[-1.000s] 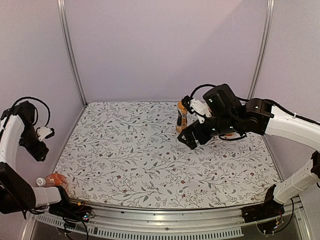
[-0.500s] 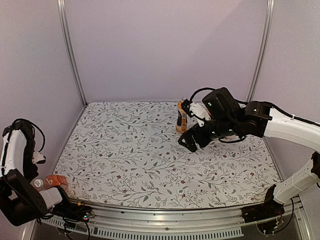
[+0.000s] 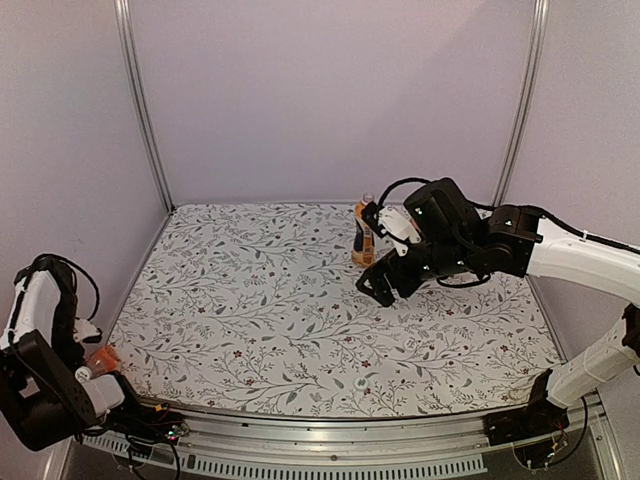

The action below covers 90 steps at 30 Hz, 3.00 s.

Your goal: Unscrew the bottle caps

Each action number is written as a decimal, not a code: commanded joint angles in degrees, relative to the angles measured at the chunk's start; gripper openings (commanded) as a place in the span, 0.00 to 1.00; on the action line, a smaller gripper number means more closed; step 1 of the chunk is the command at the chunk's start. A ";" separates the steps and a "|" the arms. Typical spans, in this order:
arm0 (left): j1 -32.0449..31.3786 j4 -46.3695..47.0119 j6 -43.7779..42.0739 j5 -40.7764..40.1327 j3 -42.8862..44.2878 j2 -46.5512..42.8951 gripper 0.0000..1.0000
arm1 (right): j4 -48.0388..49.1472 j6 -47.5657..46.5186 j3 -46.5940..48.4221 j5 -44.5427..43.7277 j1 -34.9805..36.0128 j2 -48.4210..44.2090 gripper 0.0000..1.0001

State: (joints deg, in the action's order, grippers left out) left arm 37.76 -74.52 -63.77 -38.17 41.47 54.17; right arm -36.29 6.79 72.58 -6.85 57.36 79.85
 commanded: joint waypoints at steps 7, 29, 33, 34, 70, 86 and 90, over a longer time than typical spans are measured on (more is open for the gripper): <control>-18.76 -20.26 20.94 19.89 3.18 16.67 0.71 | -0.50 -0.98 2.21 -0.43 0.36 0.09 0.99; -48.00 -22.35 34.87 36.99 33.73 29.87 0.71 | 3.23 -3.27 2.14 1.99 7.28 1.03 0.99; -47.75 -22.03 34.20 34.62 34.17 27.85 0.75 | 7.97 -7.67 2.57 4.78 10.65 3.03 0.99; -47.24 -21.22 34.19 31.89 32.66 27.41 0.75 | 8.95 -8.39 2.83 5.22 11.19 3.95 0.99; -74.17 -8.41 39.82 31.33 30.97 55.43 0.63 | 11.24 -0.92 -5.78 -1.24 12.42 2.52 0.99; -75.21 -15.99 42.06 48.94 45.23 42.93 0.66 | 11.52 28.06 -6.45 -21.45 18.46 11.87 0.93; -70.54 -11.70 45.27 43.47 42.61 39.35 0.70 | 9.10 32.52 1.87 -19.02 21.03 22.06 0.89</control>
State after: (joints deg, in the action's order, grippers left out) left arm -36.86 -77.10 -22.35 8.23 86.30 95.37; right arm -25.89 30.30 67.29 -24.51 75.57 93.67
